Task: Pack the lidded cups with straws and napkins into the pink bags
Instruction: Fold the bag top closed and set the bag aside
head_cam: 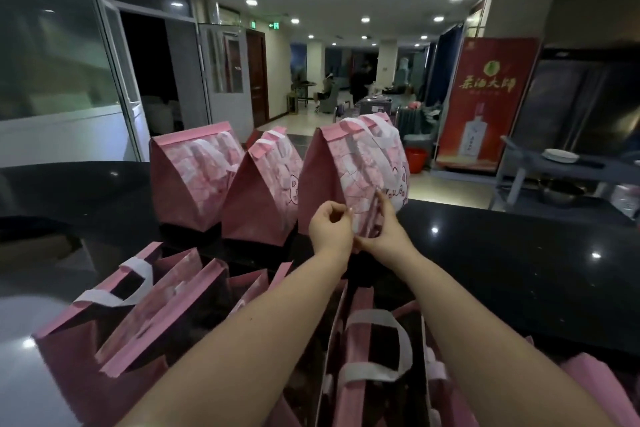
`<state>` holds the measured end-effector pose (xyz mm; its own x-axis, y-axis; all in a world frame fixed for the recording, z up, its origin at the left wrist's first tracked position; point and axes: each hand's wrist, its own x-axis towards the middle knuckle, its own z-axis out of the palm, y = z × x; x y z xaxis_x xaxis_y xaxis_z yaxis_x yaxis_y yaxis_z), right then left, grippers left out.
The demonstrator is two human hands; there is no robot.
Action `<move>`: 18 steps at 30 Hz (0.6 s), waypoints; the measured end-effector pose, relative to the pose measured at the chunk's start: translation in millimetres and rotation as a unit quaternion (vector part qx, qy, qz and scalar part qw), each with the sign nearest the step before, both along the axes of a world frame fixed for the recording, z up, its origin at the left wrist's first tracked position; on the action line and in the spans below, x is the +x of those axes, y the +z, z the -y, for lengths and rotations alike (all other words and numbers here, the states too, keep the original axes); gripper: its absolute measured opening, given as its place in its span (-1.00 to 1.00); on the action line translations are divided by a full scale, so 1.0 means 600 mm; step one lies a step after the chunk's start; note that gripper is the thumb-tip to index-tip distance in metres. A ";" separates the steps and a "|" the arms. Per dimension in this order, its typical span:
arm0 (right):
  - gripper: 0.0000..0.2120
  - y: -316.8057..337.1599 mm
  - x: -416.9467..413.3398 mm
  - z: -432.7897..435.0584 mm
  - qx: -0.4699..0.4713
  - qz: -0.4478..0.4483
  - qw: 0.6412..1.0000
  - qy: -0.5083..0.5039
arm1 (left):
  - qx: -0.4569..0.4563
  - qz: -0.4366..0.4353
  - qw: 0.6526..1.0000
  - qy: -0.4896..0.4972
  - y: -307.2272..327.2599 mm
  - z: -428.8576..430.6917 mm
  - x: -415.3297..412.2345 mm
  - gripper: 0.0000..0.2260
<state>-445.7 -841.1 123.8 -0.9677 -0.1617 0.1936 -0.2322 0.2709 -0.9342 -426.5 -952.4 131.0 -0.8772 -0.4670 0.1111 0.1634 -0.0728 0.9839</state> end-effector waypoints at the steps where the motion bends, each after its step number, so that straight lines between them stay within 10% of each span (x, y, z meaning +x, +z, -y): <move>1: 0.11 -0.007 -0.019 0.000 0.009 0.004 1.000 0.009 | 0.000 0.006 1.000 0.006 -0.009 -0.002 -0.020 -0.77; 8: 0.06 -0.070 -0.090 0.005 0.080 0.027 0.996 -0.004 | -0.082 0.023 0.995 -0.055 -0.076 0.040 -0.079 -0.88; 14: 0.01 -0.072 -0.114 0.006 0.100 0.047 0.993 -0.033 | -0.197 0.012 0.980 0.038 -0.070 0.137 -0.117 -0.47; 18: -0.06 -0.062 -0.122 0.014 0.086 0.085 0.993 -0.005 | -0.197 0.000 0.980 -0.019 -0.043 0.154 -0.138 -0.70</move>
